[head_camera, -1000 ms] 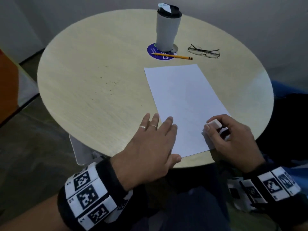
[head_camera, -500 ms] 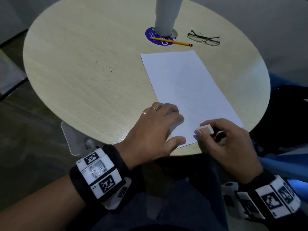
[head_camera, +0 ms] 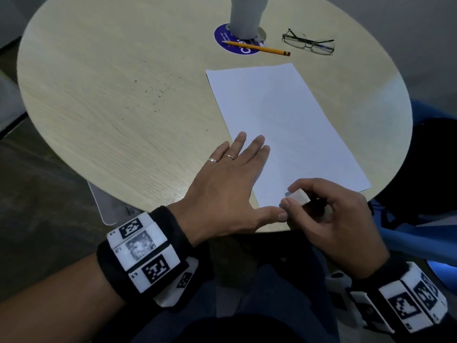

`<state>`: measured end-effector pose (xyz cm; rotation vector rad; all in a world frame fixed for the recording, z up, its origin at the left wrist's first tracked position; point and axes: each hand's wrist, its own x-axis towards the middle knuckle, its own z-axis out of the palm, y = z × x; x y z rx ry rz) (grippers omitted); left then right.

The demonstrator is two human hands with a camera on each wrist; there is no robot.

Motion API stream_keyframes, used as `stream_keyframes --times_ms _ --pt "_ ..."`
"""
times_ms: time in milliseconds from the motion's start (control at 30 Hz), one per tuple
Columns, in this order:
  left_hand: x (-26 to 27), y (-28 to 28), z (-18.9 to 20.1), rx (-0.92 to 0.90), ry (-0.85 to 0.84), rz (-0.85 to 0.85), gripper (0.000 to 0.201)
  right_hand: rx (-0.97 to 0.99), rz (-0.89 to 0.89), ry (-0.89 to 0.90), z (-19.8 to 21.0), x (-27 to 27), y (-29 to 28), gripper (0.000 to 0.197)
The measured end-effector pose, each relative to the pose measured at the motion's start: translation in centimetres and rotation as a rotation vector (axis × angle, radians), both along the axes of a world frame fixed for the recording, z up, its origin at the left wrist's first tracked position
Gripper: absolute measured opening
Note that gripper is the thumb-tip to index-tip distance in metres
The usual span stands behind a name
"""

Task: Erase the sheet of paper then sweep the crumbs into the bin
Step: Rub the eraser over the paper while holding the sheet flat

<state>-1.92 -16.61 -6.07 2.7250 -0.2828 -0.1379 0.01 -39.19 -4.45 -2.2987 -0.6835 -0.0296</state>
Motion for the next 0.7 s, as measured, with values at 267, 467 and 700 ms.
stream_keyframes --times_ms 267,467,700 --pt "0.2 0.0 0.0 -0.011 0.012 0.006 0.122 -0.041 -0.107 -0.091 0.6 2.3 -2.9 0.009" --pt "0.3 0.1 0.0 -0.018 0.023 0.001 0.123 -0.024 0.019 -0.032 -0.1 1.0 -1.2 0.012" --pt "0.3 0.1 0.2 -0.031 0.037 -0.003 0.123 -0.06 0.028 -0.063 0.2 0.3 -0.1 0.01"
